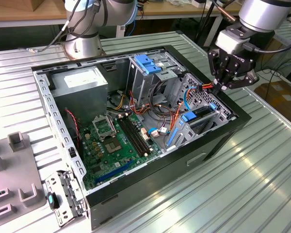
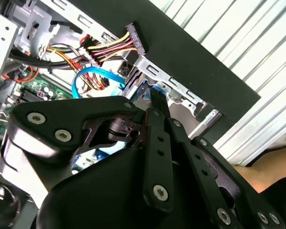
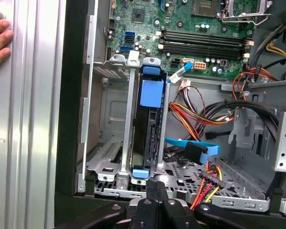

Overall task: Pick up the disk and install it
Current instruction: 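Insert the first disk wire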

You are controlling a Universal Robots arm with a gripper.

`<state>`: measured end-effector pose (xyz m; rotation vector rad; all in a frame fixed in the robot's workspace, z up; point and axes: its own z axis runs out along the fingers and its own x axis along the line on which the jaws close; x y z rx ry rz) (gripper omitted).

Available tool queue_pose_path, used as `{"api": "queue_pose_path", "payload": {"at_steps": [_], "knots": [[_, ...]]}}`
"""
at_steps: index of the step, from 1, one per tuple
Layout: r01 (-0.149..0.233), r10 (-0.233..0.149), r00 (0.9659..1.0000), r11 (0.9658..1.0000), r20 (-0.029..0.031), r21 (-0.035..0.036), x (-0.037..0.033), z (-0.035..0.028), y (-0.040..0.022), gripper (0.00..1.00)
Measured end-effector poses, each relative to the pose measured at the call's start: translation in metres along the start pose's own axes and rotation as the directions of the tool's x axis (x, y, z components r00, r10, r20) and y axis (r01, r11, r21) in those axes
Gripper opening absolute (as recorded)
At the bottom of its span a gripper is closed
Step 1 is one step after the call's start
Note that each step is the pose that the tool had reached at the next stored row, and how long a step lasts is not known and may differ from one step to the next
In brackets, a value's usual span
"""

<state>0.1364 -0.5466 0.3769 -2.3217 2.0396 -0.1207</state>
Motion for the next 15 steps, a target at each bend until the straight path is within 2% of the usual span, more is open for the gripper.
{"api": "queue_pose_path", "payload": {"at_steps": [3,4,8,15], "knots": [[0.054,-0.054,0.9985,0.9985,0.0049,0.0016,-0.0001,0.0005,-0.0001,0.12],[0.060,-0.060,0.9982,0.9982,0.0052,0.0018,-0.0009,0.0005,-0.0005,0.12],[0.070,-0.070,0.9975,0.9975,0.0063,0.0021,-0.0102,0.0006,-0.0039,0.12],[0.087,-0.087,0.9961,0.9962,0.0077,0.0027,-0.0200,0.0010,-0.0098,0.12]]}}
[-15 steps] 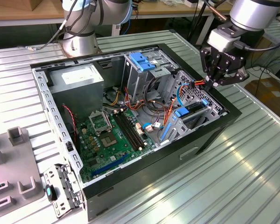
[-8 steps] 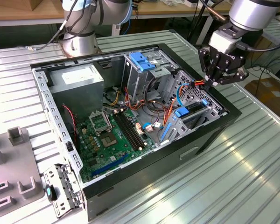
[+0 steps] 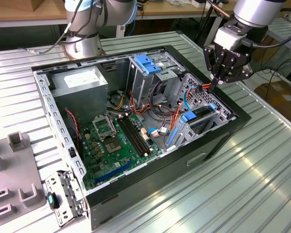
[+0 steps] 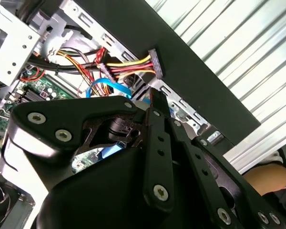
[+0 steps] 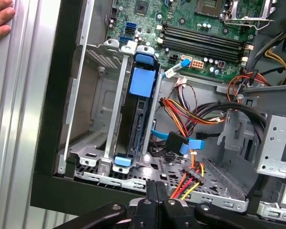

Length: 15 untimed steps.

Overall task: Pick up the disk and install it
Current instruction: 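Insert the first disk wire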

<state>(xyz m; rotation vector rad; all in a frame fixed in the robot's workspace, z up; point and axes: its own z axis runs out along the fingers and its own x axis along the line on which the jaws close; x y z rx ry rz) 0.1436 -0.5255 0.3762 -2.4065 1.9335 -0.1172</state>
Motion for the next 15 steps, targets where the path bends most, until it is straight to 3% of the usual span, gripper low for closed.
{"api": "queue_pose_path", "payload": {"at_steps": [5,10,15], "knots": [[0.028,-0.028,0.9996,0.9996,0.0022,0.0011,-0.0019,0.0008,-0.0018,0.12],[0.098,-0.098,0.9952,0.9952,0.0083,0.0039,-0.0019,0.0018,-0.0024,0.12],[0.126,-0.126,0.9920,0.9921,0.0108,0.0049,-0.0023,0.0020,-0.0045,0.12]]}}
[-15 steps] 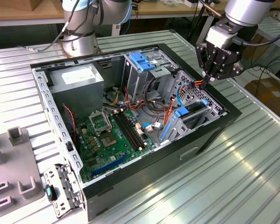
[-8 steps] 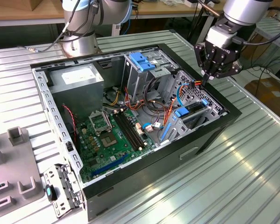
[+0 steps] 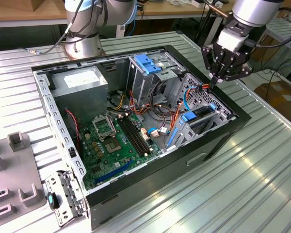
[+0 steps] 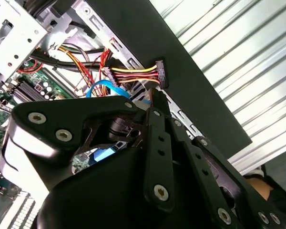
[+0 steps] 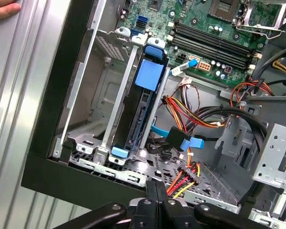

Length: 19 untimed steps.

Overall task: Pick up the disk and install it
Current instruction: 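Insert the first disk wire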

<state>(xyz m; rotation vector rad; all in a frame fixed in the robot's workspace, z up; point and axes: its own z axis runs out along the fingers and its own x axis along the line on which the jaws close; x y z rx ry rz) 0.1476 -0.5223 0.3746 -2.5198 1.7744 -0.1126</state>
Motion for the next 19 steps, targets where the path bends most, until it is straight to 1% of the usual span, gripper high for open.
{"api": "queue_pose_path", "payload": {"at_steps": [1,2,6,7,9,10,11,12,13,14,16,17,18,19], "knots": [[0.009,-0.009,1.0000,1.0000,0.0007,0.0002,-0.0002,0.0000,-0.0003,0.13],[0.023,-0.023,0.9997,0.9997,0.0020,0.0006,-0.0004,0.0000,-0.0007,0.19],[0.068,-0.068,0.9977,0.9977,0.0059,0.0021,-0.0008,0.0001,-0.0018,0.20],[0.083,-0.083,0.9965,0.9965,0.0070,0.0026,-0.0008,0.0000,-0.0021,0.27],[0.106,-0.106,0.9943,0.9943,0.0087,0.0048,-0.0007,0.0002,-0.0023,0.27],[0.125,-0.125,0.9921,0.9921,0.0086,0.0087,-0.0007,0.0005,-0.0023,0.27],[0.147,-0.147,0.9891,0.9891,0.0086,0.0119,-0.0007,0.0007,-0.0023,0.27],[0.171,-0.171,0.9852,0.9851,0.0088,0.0163,-0.0007,0.0010,-0.0022,0.27],[0.195,-0.196,0.9806,0.9805,0.0091,0.0204,-0.0007,0.0013,-0.0022,0.27],[0.222,-0.222,0.9749,0.9747,0.0104,0.0232,-0.0007,0.0017,-0.0022,0.27],[0.257,-0.257,0.9663,0.9662,0.0122,0.0263,-0.0007,0.0022,-0.0021,0.27],[0.283,-0.284,0.9588,0.9586,0.0111,0.0303,-0.0007,0.0025,-0.0020,0.27],[0.298,-0.298,0.9545,0.9539,0.0047,0.0384,-0.0008,0.0029,-0.0021,0.27],[0.300,-0.300,0.9538,0.9529,-0.0030,0.0427,-0.0007,0.0034,-0.0025,0.27]]}}
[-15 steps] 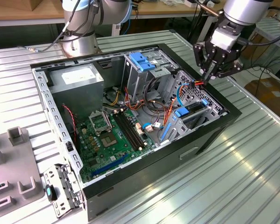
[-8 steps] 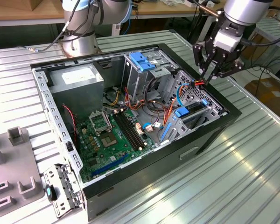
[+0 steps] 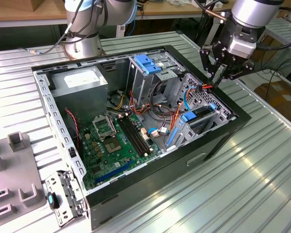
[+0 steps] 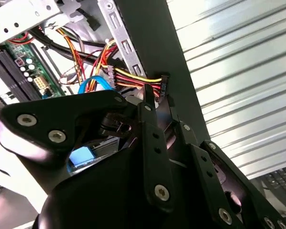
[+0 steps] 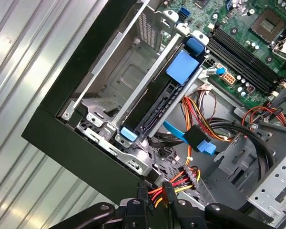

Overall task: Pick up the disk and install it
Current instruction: 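Insert the first disk wire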

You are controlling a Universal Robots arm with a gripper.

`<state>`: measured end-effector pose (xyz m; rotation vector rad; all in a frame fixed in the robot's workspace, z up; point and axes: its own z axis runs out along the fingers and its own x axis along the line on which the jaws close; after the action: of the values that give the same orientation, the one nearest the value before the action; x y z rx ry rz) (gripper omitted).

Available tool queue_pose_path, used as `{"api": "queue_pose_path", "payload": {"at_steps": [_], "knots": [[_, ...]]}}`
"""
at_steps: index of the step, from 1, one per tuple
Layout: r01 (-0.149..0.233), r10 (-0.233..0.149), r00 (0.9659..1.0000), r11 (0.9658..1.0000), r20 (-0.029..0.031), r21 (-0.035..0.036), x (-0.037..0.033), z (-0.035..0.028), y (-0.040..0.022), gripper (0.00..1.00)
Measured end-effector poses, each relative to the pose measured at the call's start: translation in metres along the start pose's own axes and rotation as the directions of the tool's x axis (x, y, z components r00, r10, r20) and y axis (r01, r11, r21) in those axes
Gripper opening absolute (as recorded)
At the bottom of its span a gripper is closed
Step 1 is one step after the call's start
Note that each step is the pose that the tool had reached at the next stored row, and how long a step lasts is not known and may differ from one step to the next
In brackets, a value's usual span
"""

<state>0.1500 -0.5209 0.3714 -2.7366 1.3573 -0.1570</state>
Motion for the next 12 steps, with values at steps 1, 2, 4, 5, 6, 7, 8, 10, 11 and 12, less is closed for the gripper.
{"api": "queue_pose_path", "payload": {"at_steps": [1,2,4,5,6,7,8,10,11,12], "knots": [[0.001,-0.001,1.0000,1.0000,-0.0020,0.0011,0.0001,0.0002,-0.0004,0.27],[0.004,-0.004,1.0000,1.0000,-0.0048,0.0026,0.0002,0.0004,-0.0008,0.27],[0.034,-0.034,0.9994,0.9994,-0.0063,0.0064,0.0004,0.0013,-0.0011,0.27],[0.050,-0.050,0.9987,0.9987,-0.0051,0.0078,0.0003,0.0017,-0.0011,0.27],[0.065,-0.065,0.9979,0.9978,-0.0043,0.0092,0.0003,0.0021,-0.0011,0.27],[0.081,-0.081,0.9967,0.9967,-0.0038,0.0107,0.0003,0.0024,-0.0011,0.27],[0.097,-0.097,0.9952,0.9952,-0.0041,0.0125,0.0003,0.0027,-0.0011,0.27],[0.130,-0.130,0.9915,0.9914,-0.0056,0.0173,0.0003,0.0035,-0.0010,0.27],[0.142,-0.142,0.9898,0.9896,-0.0064,0.0195,0.0003,0.0038,-0.0009,0.27],[0.153,-0.153,0.9883,0.9880,-0.0074,0.0215,0.0003,0.0040,-0.0009,0.27]]}}
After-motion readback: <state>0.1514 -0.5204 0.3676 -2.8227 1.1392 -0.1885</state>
